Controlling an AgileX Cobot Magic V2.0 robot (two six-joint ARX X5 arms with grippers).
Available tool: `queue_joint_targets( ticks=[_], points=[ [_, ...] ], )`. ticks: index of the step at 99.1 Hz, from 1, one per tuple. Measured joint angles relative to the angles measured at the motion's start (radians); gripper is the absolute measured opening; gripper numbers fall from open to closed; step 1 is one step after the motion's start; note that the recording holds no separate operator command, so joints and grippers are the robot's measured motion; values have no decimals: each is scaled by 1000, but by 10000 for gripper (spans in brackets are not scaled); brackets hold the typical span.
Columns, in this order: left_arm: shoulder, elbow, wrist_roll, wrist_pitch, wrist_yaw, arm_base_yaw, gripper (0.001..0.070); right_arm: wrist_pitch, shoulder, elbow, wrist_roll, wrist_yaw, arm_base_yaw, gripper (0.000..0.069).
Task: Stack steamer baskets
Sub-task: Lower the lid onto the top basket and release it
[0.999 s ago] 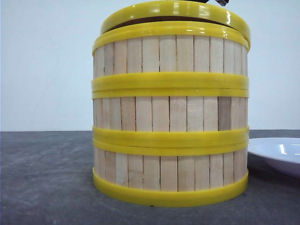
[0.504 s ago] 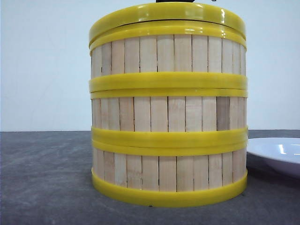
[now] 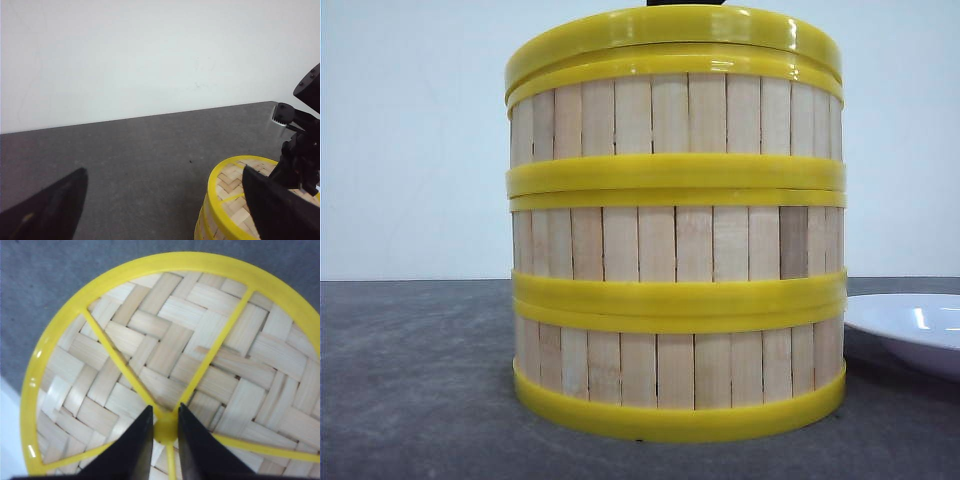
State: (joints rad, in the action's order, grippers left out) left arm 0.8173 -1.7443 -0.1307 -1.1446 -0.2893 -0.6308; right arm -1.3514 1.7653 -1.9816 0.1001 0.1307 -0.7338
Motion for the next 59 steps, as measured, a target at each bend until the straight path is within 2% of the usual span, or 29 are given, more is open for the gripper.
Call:
queue_joint_targets(
  ticks=[22,27,40,59],
  points=[
    [0,0,0,-2,0,0,590,0,0,0,0,-13,-4,60],
    [0,0,0,-2,0,0,590,0,0,0,0,-12,-4,92],
    [0,0,0,-2,0,0,590,0,0,0,1,6,-5,228],
    [0,0,0,-2,0,0,590,0,2,-45,0,-13,-6,275]
  ],
)
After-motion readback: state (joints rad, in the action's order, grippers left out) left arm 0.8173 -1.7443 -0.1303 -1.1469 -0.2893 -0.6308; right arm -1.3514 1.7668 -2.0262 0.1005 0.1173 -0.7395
